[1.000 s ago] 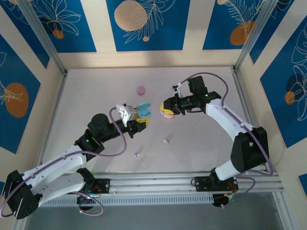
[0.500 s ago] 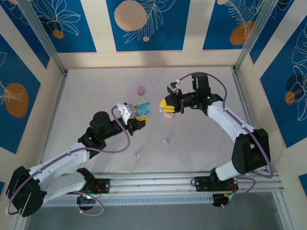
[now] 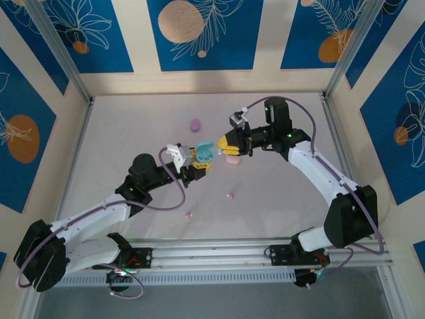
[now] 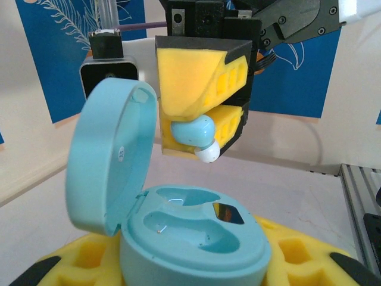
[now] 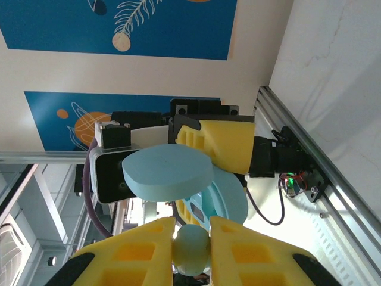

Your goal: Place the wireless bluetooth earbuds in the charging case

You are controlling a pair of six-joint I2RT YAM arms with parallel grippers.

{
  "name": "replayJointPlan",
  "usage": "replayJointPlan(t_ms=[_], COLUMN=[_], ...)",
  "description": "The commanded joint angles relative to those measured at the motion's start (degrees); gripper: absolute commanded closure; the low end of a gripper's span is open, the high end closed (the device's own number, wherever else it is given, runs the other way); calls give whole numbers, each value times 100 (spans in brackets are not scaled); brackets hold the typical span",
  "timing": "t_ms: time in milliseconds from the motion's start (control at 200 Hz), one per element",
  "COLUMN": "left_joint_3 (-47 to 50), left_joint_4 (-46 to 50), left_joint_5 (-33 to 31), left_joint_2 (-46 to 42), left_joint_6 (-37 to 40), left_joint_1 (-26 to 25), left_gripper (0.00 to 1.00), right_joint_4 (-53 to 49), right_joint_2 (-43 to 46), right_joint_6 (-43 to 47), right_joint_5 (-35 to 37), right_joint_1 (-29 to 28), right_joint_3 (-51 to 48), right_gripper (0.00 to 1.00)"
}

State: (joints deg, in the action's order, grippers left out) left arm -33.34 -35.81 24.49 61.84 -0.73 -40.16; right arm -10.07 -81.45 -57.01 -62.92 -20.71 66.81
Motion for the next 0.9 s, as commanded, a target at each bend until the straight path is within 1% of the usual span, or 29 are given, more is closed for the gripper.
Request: replayJointPlan(t_ms=[0,185,300,460,605,895], left_joint_3=[25,73,63,13,-53,-175], left_joint_4=[-395,-740,-908,-1042,-1101,-1021], left_joint_5=[104,-52,-32,124,294,511], left_joint_2=[29,167,271,369,416,441], left_joint_6=[-21,-155,-221,-332,-490,-678], left_joint_1=[48,44,52,45,46,48], left_gripper=[74,74,75,75,74,74], right_joint_4=[-189,-168,-191,-806,-822,-690], right_joint_2=[234,396,477,488,480,448], right_joint_6=[115,18,17,640,788,876], right_joint_5=[134,367,479,830,1073,1252], right_joint_1=[-98,-236,-300,-408,-407,-417], right_joint_3=[196,241,318,508,440,386], right_gripper=[79,79,79,79,79,79])
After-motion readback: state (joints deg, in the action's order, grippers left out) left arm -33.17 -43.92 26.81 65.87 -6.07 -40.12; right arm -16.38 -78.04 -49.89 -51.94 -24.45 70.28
